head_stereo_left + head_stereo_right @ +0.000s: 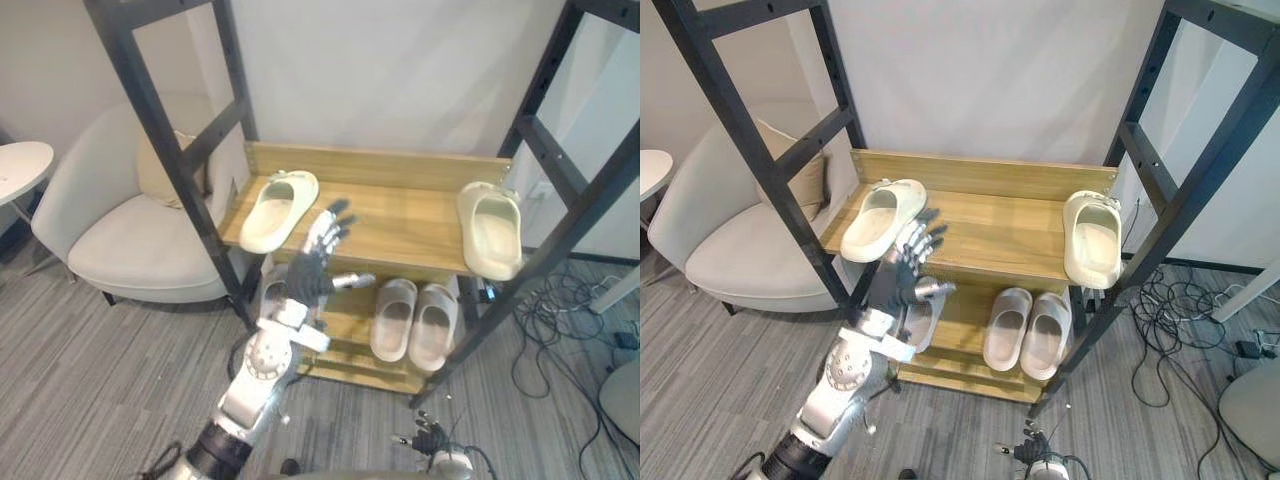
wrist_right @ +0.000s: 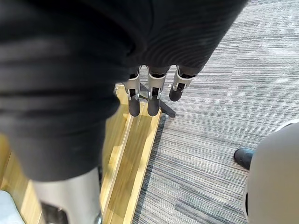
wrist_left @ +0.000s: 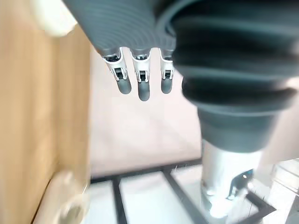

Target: Organize the slippers on the shoe rack

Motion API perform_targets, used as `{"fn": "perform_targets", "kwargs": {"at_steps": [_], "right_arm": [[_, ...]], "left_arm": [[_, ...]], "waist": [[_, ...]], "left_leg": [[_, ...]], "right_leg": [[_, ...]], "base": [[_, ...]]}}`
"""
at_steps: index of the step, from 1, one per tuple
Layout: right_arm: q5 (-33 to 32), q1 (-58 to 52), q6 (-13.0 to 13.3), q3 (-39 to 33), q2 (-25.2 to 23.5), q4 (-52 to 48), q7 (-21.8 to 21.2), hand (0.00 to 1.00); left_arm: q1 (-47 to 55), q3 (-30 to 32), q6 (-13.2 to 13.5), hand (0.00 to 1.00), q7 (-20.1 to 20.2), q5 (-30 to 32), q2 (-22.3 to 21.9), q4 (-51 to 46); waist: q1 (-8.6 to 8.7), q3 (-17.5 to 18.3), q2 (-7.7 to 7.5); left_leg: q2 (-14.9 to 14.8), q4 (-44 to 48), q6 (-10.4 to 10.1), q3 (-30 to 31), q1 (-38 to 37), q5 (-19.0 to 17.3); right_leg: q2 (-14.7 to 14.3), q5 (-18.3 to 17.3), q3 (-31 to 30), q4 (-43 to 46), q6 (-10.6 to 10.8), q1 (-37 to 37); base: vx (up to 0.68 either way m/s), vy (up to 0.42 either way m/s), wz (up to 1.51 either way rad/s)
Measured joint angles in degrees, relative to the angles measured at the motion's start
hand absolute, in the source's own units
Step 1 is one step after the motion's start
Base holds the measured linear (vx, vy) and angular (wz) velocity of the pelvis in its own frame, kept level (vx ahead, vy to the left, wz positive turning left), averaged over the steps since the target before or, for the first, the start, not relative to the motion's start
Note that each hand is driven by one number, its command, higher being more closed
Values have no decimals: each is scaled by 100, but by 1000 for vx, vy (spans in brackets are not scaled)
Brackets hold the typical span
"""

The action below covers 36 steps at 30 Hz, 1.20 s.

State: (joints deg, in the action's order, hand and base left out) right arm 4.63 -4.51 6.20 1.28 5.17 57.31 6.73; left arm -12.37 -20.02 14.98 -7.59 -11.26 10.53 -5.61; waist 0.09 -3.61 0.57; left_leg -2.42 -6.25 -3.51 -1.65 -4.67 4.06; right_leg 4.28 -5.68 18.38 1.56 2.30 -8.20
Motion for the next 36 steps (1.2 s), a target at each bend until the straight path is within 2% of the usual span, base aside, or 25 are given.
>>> {"fn": "perform_targets", "kwargs": {"at_steps": [6, 10, 13, 19, 23, 28, 36], "right_arm": [[-1, 34, -22, -8, 41, -13, -140, 0], [-7, 64, -49, -70, 67, -15, -224, 0], [-13, 58, -53, -110, 106, -17, -240, 0], [-21, 45, -52, -302, 143, -39, -336, 0], [-25, -29, -50, -336, 159, -155, -360, 0], [-40, -41, -26, -337, 162, -250, -410, 0], [-92, -13, 22, -338, 184, -280, -447, 0]], "left_arm": [[-1023, 704, -39, 0, -260, 265, 434, 965], [-1705, 1048, -171, 0, -472, 508, 971, 1675], [-2020, 1203, -235, 0, -478, 626, 1288, 2103], [-2589, 1253, -447, 0, -476, 819, 1973, 2948], [-2781, 1293, -538, 0, -457, 1019, 2278, 3298], [-3087, 1292, -688, 0, -439, 1352, 2422, 3815], [-3315, 1158, -742, 0, -212, 1916, 2710, 4129]], "waist": [[63, -1, -84], [100, -44, -141], [115, -53, -142], [144, -128, -64], [196, -149, -41], [240, -205, 3], [239, -339, 29]], "left_leg": [[-6, 1, -9, -96, 44, -17], [-2, 26, -11, -204, 67, -51], [8, 29, -4, -269, 79, -82], [2, 32, -27, -389, 164, -123], [0, 34, -27, -407, 212, -123], [-4, 34, -29, -424, 256, -124], [-30, 33, -48, -545, 266, -139]], "right_leg": [[-30, 143, -75, -193, -5, -6], [-37, 210, -167, -313, -10, 16], [-35, 235, -236, -378, 2, 31], [-37, 237, -370, -376, 1, 189], [-41, 249, -424, -375, -13, 264], [-41, 259, -491, -358, -29, 343], [-44, 259, -672, -234, -31, 502]], "base": [[10, -4, -8], [14, 6, -11], [28, 6, -13], [24, 3, -11], [28, 0, -8], [0, 7, -6], [-30, 16, -11]]}}
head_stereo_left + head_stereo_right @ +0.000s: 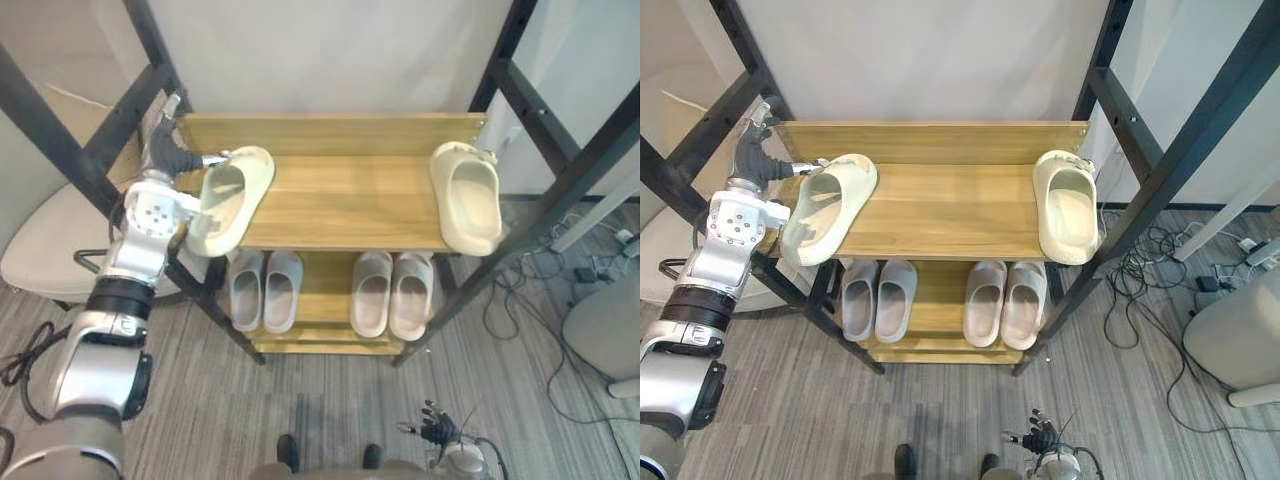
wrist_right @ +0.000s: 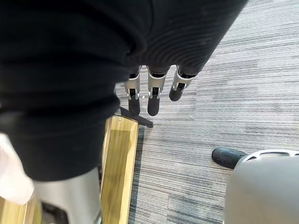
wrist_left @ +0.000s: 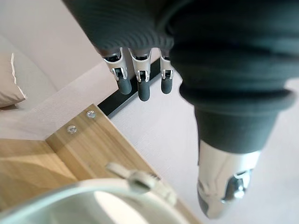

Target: Organize the slippers on the shoe rack

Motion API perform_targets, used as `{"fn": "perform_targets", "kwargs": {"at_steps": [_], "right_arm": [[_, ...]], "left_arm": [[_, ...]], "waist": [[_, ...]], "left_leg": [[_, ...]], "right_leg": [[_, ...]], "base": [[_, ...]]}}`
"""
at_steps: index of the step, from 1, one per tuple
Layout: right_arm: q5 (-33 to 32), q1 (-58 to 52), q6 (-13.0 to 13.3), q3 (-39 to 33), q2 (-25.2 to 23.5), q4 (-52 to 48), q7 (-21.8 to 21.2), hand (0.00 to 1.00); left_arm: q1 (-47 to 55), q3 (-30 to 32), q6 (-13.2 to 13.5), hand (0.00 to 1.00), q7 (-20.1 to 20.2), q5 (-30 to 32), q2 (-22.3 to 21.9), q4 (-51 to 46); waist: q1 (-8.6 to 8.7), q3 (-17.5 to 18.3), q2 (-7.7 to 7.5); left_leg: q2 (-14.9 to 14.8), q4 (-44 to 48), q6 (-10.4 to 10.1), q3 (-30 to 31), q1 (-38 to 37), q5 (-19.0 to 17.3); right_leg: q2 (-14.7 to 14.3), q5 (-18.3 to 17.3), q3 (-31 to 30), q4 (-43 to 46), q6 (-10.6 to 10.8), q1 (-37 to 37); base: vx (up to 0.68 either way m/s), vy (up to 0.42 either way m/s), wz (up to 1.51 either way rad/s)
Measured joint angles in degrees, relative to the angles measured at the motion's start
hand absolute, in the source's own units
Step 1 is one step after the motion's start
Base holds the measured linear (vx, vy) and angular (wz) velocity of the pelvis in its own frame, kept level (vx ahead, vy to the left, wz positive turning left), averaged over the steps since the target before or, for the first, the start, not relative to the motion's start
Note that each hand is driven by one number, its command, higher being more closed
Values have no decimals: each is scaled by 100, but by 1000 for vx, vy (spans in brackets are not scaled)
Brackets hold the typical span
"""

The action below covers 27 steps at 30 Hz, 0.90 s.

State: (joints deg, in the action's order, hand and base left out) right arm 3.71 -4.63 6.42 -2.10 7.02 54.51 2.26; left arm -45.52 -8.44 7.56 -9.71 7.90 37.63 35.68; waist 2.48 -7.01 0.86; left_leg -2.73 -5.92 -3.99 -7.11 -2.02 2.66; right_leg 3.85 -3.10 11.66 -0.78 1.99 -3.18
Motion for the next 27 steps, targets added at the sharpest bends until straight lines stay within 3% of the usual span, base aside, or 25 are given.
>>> {"fn": "perform_targets", "kwargs": {"at_steps": [12, 15, 16, 27], "right_arm": [[-45, -10, 91, 1, 31, -14, -34, 0], [-46, -10, 94, 5, 40, -17, -69, 0], [-52, -10, 97, 5, 43, -25, -88, 0], [-148, -65, 103, 26, 41, -190, -123, 0]], "left_arm": [[-267, -407, -126, 0, 258, 1484, 320, 502], [-343, -461, -178, 0, 260, 1600, 321, 623], [-360, -482, -179, 100, 260, 1680, 322, 679], [-454, -502, -231, 100, 276, 1780, 421, 885]], "waist": [[44, -16, 27], [55, -18, 29], [63, -20, 33], [123, -41, 63]], "left_leg": [[-1, 1, 0, 5, -1, 1], [-1, 1, 0, 5, -1, 1], [-1, 1, 0, 3, -1, 1], [-10, 1, 0, -27, 84, 0]], "right_leg": [[-4, -1, -11, 25, 0, 17], [-4, -3, -13, 36, -3, 25], [-4, -3, -19, 42, -3, 31], [-6, -1, -102, 78, -4, 178]], "base": [[-2, 1, -1], [0, 0, 0], [0, 0, 0], [-10, 3, -3]]}}
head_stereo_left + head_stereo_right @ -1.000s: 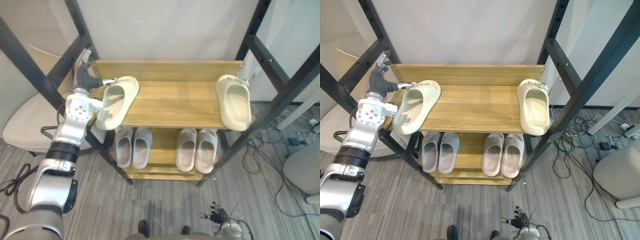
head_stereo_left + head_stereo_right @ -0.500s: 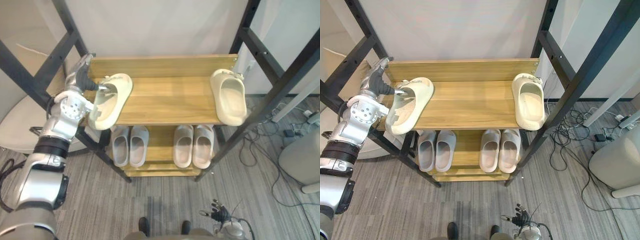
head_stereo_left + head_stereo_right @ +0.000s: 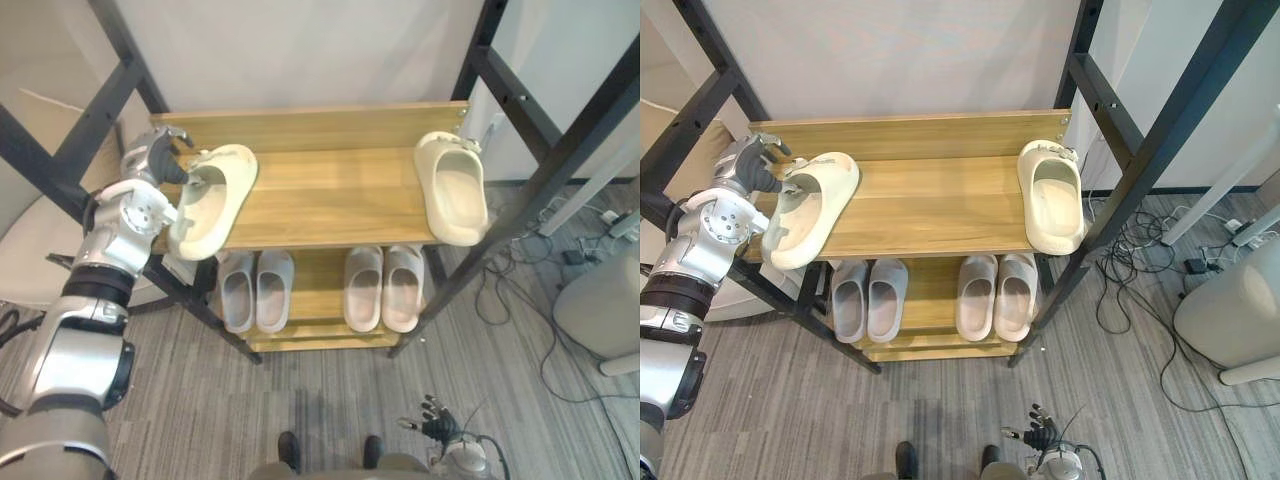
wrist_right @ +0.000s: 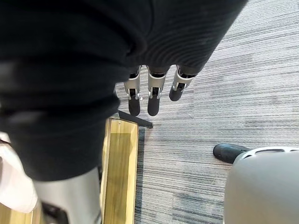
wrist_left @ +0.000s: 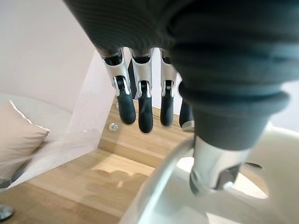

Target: Organize the slippers on the shoe rack

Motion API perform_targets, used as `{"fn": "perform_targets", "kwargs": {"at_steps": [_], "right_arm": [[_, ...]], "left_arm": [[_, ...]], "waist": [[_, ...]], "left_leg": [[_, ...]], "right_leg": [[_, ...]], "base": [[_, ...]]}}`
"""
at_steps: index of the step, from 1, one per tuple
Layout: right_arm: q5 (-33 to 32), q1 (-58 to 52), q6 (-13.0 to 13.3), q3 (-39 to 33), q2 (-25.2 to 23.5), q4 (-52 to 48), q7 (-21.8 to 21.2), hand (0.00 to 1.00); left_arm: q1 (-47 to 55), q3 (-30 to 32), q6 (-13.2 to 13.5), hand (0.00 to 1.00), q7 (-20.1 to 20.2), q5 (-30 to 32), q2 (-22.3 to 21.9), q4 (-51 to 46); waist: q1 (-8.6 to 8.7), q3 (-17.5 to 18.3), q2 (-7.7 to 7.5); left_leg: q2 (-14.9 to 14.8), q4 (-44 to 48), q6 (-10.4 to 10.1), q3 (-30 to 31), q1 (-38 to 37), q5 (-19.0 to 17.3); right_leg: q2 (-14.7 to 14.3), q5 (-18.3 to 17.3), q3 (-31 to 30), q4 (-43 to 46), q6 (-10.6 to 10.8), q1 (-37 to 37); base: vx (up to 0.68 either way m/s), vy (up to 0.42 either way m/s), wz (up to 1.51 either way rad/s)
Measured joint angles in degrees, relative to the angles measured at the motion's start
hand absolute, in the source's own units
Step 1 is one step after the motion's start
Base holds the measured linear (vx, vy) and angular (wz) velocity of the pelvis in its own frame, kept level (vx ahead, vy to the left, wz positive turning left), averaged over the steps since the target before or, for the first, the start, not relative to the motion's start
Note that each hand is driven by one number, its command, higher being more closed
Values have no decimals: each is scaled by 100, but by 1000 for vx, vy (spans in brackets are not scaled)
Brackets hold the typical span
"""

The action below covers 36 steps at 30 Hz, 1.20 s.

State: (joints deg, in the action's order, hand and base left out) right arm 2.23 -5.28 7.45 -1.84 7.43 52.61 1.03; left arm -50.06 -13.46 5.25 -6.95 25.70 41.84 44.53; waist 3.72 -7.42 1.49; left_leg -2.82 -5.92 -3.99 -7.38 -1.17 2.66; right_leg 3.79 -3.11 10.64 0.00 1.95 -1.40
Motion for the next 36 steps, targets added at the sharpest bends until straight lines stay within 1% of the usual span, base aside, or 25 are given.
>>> {"fn": "perform_targets", "kwargs": {"at_steps": [3, 6, 9, 11, 12, 13, 14, 15, 16, 22, 25, 30, 32, 36], "right_arm": [[-1, 1, 0, -6, -2, -1, -1, 0], [-3, 2, -3, -19, -8, 0, -1, 0], [-3, 4, -20, -21, -10, 0, -2, 0], [-4, 4, -23, -21, -11, -1, -3, 0], [-4, 4, -25, -20, -12, -1, -2, 0], [-5, 4, -25, -20, -12, -1, -2, 0], [-10, 3, -24, -21, -12, -3, -2, 0], [-12, 12, -25, -21, -12, -10, -2, 0], [-12, 15, -26, -21, -12, -12, -2, 0], [-23, 40, -54, -24, -14, -133, 10, 0], [-113, 43, -82, -26, -17, -211, 14, 0], [-126, 43, -81, -29, -13, -241, 18, 0], [-235, 43, -81, -36, -13, -255, 24, 0], [-241, 29, -76, -45, -15, -343, 58, 0]], "left_arm": [[-22, 0, -67, 100, 0, -51, -1, 0], [-55, 0, -74, 100, 0, -149, -24, -1], [-101, 3, -99, 100, -20, -371, -148, -2], [-119, 16, -107, 100, -52, -506, -324, -3], [-163, 16, -110, 100, -68, -609, -542, -12], [-168, 16, -110, 100, -69, -624, -563, -13], [-212, 16, -117, 100, -72, -687, -714, -15], [-259, 15, -120, 100, -94, -803, -969, -72], [-265, 13, -120, 100, -108, -813, -1011, -83], [-456, -101, -193, 100, -283, -1008, -1676, -95], [-513, -114, -199, 100, -298, -1087, -1865, -93], [-738, -110, -228, 100, -335, -1246, -2170, 80], [-773, -96, -237, 100, -438, -1315, -2275, 184], [-774, -36, -310, 100, -532, -1466, -2460, 282]], "waist": [[4, 0, 0], [10, 0, 0], [10, 0, -1], [12, -1, 0], [13, -1, 1], [13, -1, 1], [16, -4, 5], [43, -11, 17], [49, -13, 22], [187, -61, 104], [255, -102, 176], [300, -135, 234], [329, -152, 265], [380, -179, 313]], "left_leg": [[-1, 0, 0, -26, 11, 0], [0, 1, 0, -39, 6, 0], [0, 1, 0, -62, -10, 1], [6, 0, 1, -77, -39, 1], [13, 0, 1, -78, -65, 1], [14, 0, 1, -78, -67, 1], [18, 0, 1, -77, -76, 1], [27, -1, 2, -69, -87, 2], [29, -1, 3, -68, -87, 2], [50, -1, 7, -26, -91, 6], [47, 0, 7, -25, -92, 7], [40, 1, 7, -36, -100, 7], [41, 1, 7, -63, -116, 7], [36, 0, 6, -107, -138, 7]], "right_leg": [[1, 1, -32, 19, -1, 32], [2, 8, -39, 24, -10, 32], [4, 22, -52, 31, -27, 21], [11, 24, -68, 49, -29, 14], [22, 23, -71, 62, -28, -3], [22, 23, -72, 62, -28, -5], [28, 25, -71, 63, -26, -15], [39, 32, -64, 63, -14, -28], [40, 33, -63, 63, -12, -29], [55, 39, -30, 61, -1, -69], [50, 39, -30, 61, -1, -78], [42, 39, -42, 62, -2, -79], [45, 39, -57, 72, -2, -78], [44, 38, -120, 100, -2, -68]], "base": [[-7, 5, -5], [0, 0, 0], [-18, 6, -2], [-38, 13, -4], [-40, 12, -2], [-38, 12, -1], [-36, 12, 2], [-43, 14, 2], [-34, 12, 2], [-1, 1, 2], [0, 0, -1], [0, 0, 0], [-11, 2, -5], [-20, 2, -6]]}}
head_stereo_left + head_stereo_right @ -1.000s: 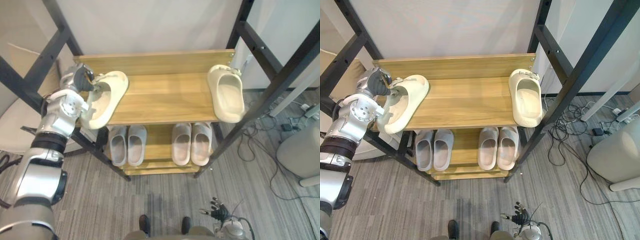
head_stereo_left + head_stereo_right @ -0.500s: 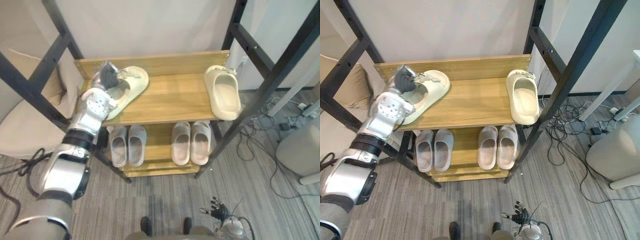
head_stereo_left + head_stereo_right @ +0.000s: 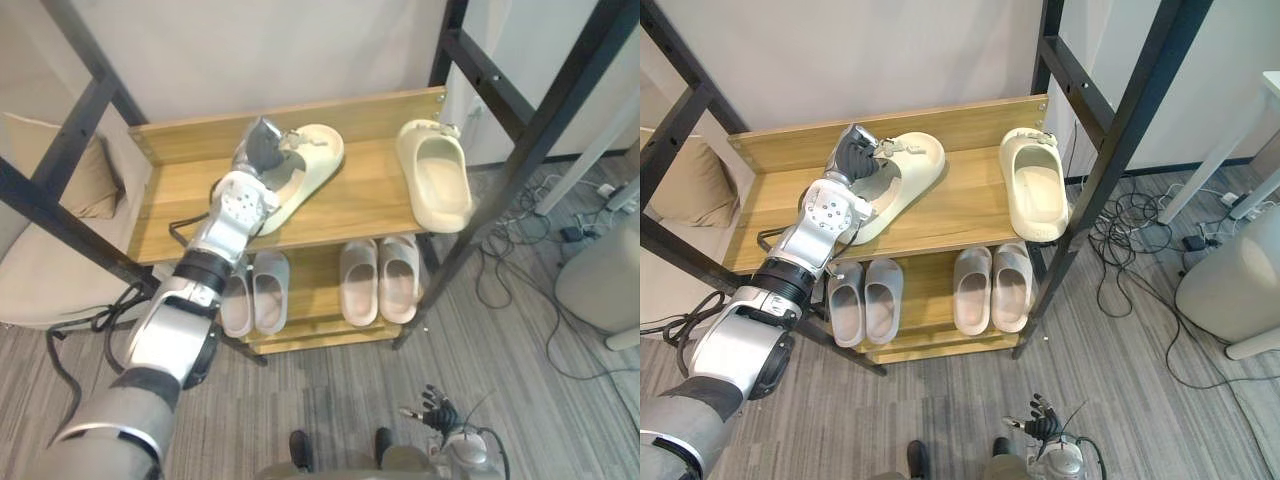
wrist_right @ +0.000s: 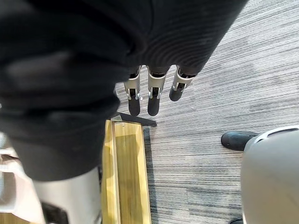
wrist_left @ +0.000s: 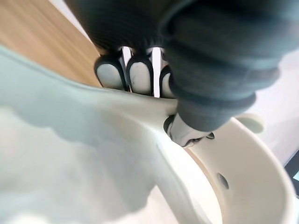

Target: Organize the slippers on the shoe rack

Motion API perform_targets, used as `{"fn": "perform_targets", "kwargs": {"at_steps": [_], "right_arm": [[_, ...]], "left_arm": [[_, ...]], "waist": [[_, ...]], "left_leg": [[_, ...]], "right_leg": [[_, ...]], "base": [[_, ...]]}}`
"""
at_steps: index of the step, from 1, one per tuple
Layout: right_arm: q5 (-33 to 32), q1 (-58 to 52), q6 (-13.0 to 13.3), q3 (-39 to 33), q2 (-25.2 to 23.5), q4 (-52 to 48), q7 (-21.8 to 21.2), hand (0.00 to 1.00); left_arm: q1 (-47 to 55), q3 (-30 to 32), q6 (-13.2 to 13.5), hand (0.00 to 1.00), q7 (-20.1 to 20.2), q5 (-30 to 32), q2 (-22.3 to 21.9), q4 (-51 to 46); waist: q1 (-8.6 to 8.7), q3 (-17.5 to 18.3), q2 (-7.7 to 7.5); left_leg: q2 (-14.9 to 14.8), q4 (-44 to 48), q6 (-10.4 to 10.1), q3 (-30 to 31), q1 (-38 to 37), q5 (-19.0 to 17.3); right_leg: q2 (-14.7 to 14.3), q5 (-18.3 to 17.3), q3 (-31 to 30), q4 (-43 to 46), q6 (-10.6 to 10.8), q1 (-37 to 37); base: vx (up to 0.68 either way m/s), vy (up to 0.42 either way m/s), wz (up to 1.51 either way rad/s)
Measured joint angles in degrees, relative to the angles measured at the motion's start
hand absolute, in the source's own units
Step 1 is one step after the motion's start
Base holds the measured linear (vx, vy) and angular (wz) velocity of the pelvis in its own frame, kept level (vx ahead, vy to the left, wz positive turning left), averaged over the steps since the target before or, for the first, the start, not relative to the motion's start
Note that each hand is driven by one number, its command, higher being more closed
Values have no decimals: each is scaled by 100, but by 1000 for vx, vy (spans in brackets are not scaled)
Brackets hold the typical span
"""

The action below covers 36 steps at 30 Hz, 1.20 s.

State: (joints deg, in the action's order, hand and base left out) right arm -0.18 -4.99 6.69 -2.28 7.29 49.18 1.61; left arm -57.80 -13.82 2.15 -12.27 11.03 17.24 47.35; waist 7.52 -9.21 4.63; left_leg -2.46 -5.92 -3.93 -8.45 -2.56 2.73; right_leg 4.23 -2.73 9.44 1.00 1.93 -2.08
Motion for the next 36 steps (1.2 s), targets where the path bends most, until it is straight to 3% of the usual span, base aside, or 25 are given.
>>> {"fn": "perform_targets", "kwargs": {"at_steps": [15, 16, 27, 36], "right_arm": [[-214, -511, -6, -198, -80, -963, 132, 0], [-215, -576, 3, -199, -95, -1060, 147, 0], [-216, -724, 38, -202, -203, -1282, 189, 0], [-227, -711, 55, -204, -276, -1195, 189, 0]], "left_arm": [[-476, 149, -27, 100, -138, -388, -812, 274], [-510, 149, -28, 0, -157, -411, -907, 274], [-631, 144, -82, 0, -270, -445, -1319, 271], [-676, 310, -97, 0, -221, -436, -1327, 284]], "waist": [[42, -39, 90], [43, -39, 91], [-66, -38, 90], [-102, -21, 94]], "left_leg": [[-37, 2, 1, -202, 157, 0], [-30, 2, 1, -208, 160, -1], [10, 2, 21, -202, 195, -13], [12, 3, 24, -191, 184, -11]], "right_leg": [[88, -232, -170, 578, 62, 505], [98, -251, -177, 603, 66, 522], [179, -414, -80, 869, 80, 623], [175, -413, -71, 870, 81, 614]], "base": [[-10, 0, -5], [0, 0, 0], [-11, 0, 5], [0, 0, 0]]}}
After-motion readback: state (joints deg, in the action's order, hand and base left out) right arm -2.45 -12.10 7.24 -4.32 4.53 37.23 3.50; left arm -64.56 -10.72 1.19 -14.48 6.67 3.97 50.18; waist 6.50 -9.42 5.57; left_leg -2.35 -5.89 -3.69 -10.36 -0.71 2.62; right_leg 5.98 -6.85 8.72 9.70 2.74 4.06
